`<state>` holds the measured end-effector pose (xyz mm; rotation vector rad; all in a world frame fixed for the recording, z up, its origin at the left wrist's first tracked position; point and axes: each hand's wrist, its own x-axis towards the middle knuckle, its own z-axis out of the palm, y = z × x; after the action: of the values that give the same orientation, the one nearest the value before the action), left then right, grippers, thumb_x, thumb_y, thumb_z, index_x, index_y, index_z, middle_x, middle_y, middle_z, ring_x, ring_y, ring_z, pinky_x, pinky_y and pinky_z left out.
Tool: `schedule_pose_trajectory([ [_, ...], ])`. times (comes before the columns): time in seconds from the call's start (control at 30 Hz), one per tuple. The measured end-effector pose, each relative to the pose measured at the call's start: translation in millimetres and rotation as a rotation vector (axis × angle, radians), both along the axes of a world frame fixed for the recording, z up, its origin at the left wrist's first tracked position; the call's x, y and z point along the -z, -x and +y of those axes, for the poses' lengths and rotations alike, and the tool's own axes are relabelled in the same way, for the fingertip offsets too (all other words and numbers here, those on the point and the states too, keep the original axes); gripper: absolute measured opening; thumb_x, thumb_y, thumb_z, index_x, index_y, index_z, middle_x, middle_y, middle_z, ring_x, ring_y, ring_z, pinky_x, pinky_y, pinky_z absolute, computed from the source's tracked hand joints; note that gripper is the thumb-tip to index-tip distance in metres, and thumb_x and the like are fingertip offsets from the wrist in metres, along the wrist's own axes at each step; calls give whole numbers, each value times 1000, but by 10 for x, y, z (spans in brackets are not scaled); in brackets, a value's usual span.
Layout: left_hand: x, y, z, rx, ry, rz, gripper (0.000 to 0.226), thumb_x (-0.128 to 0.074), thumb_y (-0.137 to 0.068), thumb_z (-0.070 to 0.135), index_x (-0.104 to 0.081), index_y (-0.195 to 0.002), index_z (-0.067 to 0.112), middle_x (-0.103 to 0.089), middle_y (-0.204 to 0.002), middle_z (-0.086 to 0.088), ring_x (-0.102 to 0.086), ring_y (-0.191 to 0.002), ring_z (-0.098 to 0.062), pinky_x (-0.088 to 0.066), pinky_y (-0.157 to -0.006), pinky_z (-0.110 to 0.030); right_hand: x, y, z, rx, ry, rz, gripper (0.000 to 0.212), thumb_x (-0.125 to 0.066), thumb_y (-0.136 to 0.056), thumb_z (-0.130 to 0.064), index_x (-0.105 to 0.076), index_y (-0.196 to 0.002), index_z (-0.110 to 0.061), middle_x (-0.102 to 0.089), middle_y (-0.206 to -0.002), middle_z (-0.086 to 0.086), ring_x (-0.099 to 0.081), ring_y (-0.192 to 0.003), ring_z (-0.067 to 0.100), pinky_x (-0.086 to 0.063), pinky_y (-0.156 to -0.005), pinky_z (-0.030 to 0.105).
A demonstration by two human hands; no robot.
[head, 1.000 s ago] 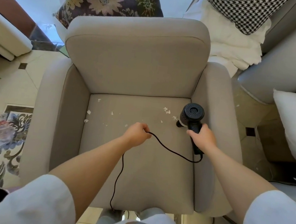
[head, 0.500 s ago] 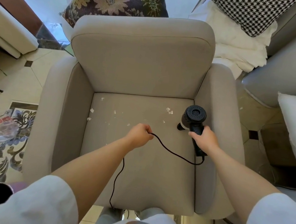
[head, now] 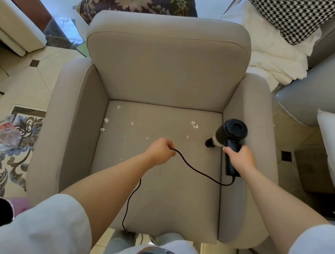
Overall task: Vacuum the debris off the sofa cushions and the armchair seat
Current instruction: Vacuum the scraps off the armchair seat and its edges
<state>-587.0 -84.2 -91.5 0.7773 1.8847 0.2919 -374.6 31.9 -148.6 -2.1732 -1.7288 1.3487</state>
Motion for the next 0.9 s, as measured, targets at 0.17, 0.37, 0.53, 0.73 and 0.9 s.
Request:
schedule_pose_trajectory([
  [0.17,3,82,0,-34,-16,7,10,-50,-91,14,-52,-82,12,-41,-60,2,-39,-55,-13,-28,-48,-22,-12,120,139,162,-8,115,51,-64,-83,-33,-49,-121,-4,-58,-118,17,-56,-102,32,-44,-76,37],
  [0.37,61,230,3,-88,-21,25,11,-50,-92,15,-53,-82,11,-41,-58,2,-38,-51,-11,-28,-46,-23,55,388,335,145,-9,107,55,-64,-82,-36,-46,-122,-3,-56,-121,18,-56,-107,35,-44,-76,39],
  [0.53,114,285,25,-106,-16,26,10,-51,-90,13,-54,-80,12,-43,-60,2,-43,-65,-20,-29,-47,-22,92,477,338,62,-3,18,59,-64,-82,-35,-43,-125,0,-53,-124,20,-54,-110,36,-44,-78,39],
  [0.73,89,341,48,-114,-25,4,11,-50,-91,13,-53,-80,11,-42,-58,2,-39,-53,-14,-28,-46,-23,33,563,395,67,-23,96,54,-65,-82,-35,-47,-121,-3,-57,-119,17,-55,-99,28,-45,-75,37],
  [0.9,74,460,-14,-156,-33,6,11,-49,-91,12,-53,-81,10,-41,-58,1,-36,-50,-12,-27,-47,-23,3,814,448,59,-28,149,50,-64,-83,-36,-48,-119,-6,-58,-115,14,-51,-90,23,-42,-74,36],
])
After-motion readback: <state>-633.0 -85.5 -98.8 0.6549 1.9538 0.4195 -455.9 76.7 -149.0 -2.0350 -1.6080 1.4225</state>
